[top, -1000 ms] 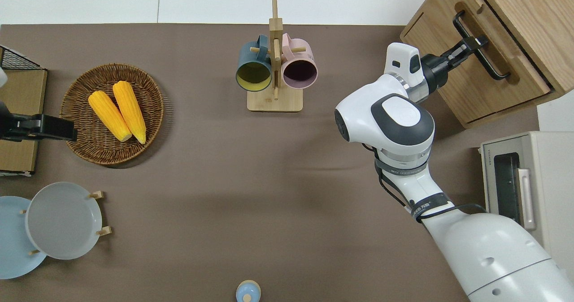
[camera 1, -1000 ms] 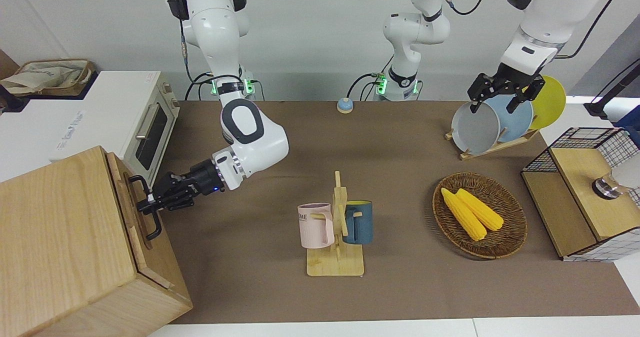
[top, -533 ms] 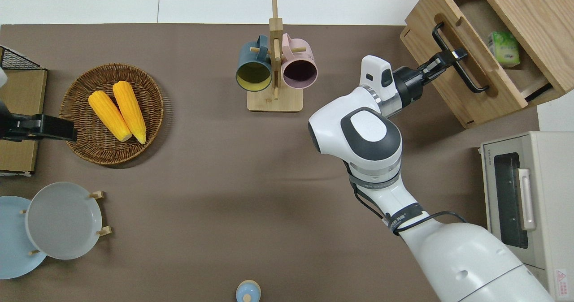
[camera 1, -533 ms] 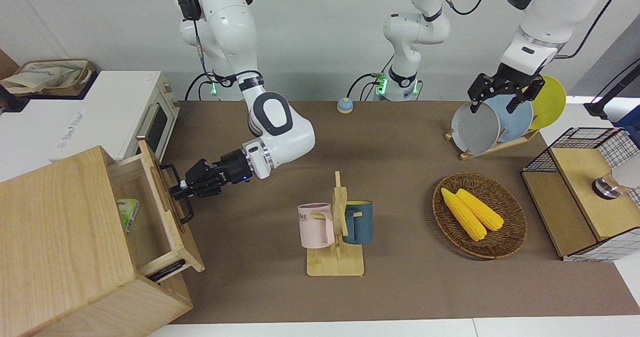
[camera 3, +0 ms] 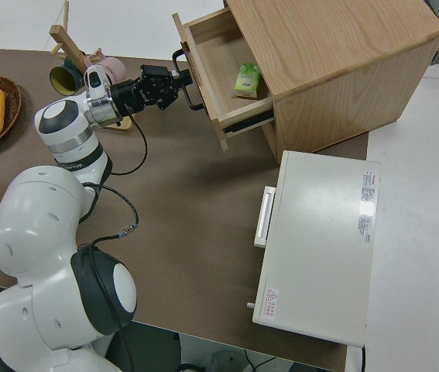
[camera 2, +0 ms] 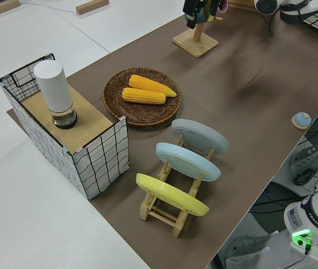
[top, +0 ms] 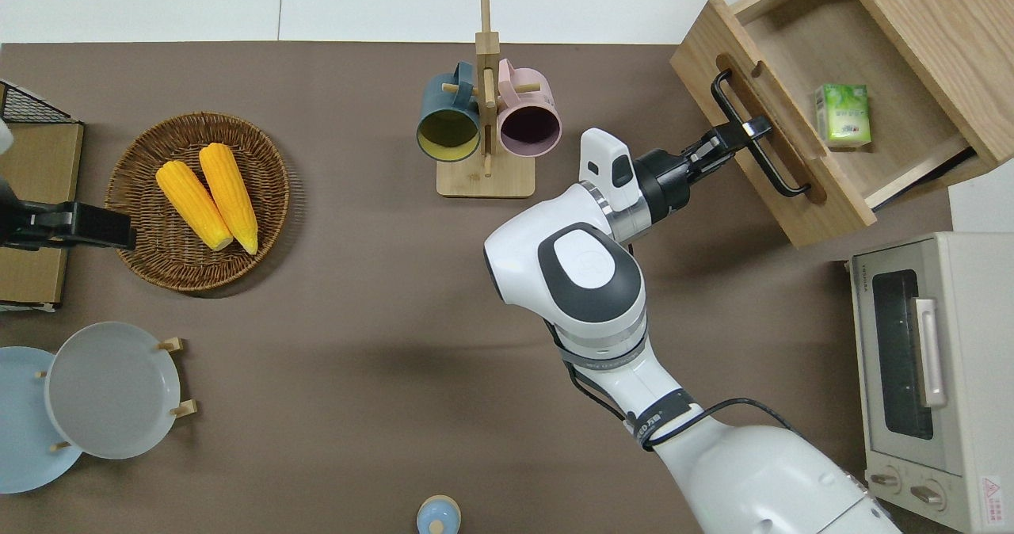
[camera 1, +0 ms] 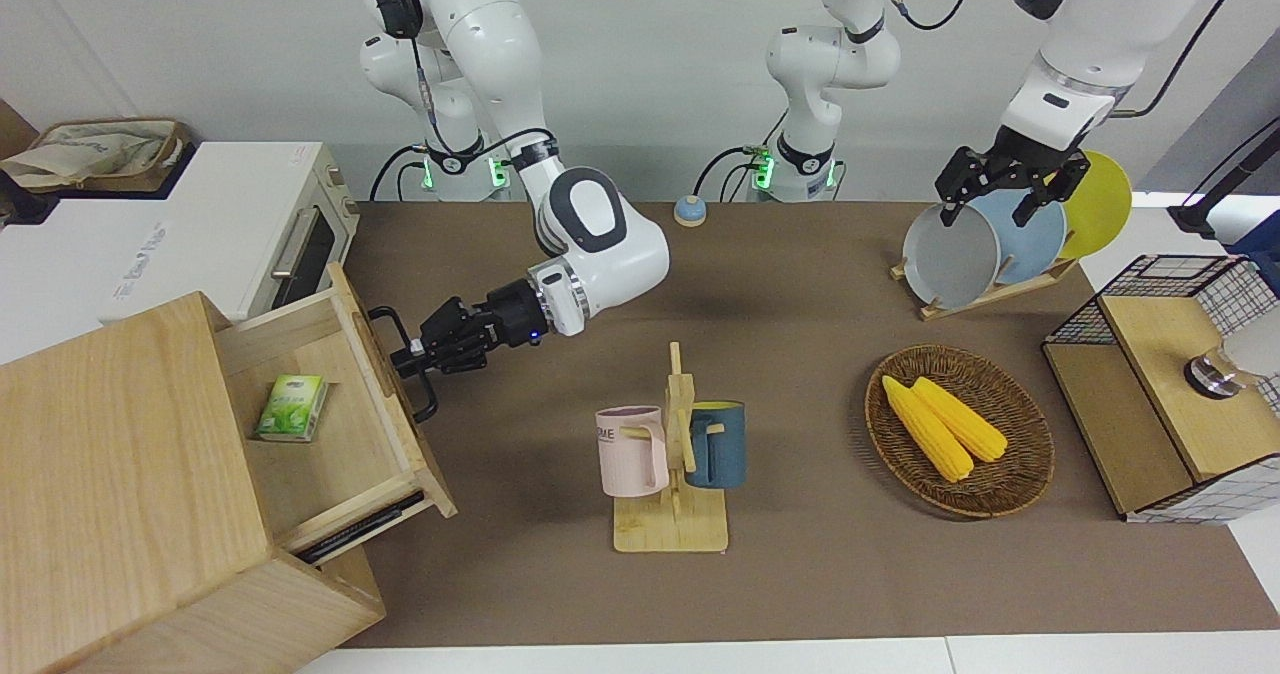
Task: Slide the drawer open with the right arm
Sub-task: 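Pull the handle toward the robot with the right gripper, sliding the drawer out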
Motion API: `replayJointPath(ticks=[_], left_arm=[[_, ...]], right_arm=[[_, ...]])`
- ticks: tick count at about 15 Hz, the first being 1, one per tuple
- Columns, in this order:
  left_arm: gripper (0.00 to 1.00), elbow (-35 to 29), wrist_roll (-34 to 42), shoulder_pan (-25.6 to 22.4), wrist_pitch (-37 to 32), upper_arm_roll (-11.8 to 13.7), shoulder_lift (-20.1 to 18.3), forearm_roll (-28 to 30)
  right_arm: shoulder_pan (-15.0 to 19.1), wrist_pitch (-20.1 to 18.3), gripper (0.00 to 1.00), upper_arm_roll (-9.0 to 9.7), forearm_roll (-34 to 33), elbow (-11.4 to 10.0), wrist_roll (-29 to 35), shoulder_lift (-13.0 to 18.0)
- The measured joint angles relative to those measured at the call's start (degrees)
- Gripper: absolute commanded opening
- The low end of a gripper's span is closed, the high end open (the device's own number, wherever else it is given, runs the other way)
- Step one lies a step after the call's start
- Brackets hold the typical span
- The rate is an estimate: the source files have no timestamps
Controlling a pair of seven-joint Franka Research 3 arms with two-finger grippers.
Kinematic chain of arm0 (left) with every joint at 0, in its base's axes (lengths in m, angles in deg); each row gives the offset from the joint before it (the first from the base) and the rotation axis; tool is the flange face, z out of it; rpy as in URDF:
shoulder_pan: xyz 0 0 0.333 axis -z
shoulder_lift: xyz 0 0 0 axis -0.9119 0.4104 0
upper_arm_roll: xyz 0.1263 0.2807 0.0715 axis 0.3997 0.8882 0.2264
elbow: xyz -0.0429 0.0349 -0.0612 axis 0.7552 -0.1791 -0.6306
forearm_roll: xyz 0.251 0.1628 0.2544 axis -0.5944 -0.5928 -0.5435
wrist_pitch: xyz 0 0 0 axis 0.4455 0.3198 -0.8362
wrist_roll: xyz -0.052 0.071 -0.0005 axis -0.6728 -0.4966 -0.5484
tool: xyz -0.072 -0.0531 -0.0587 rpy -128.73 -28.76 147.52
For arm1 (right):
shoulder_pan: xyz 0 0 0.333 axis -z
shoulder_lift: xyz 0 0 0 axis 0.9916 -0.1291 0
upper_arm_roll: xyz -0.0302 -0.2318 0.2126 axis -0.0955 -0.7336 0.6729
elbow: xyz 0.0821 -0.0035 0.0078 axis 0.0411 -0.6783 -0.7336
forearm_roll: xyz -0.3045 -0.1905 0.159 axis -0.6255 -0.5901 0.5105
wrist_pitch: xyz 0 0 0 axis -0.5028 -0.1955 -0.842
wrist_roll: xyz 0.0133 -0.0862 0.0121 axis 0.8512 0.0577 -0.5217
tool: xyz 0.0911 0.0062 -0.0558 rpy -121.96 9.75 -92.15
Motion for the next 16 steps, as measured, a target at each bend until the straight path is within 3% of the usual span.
replayJointPath(ticks=[16], left_arm=[[1.0, 0.0, 0.0, 0.0, 0.0, 0.0, 0.0, 0.0]], right_arm=[[-9.75, -6.52, 0.0, 0.26, 4.13, 0.1, 0.09, 0.04]])
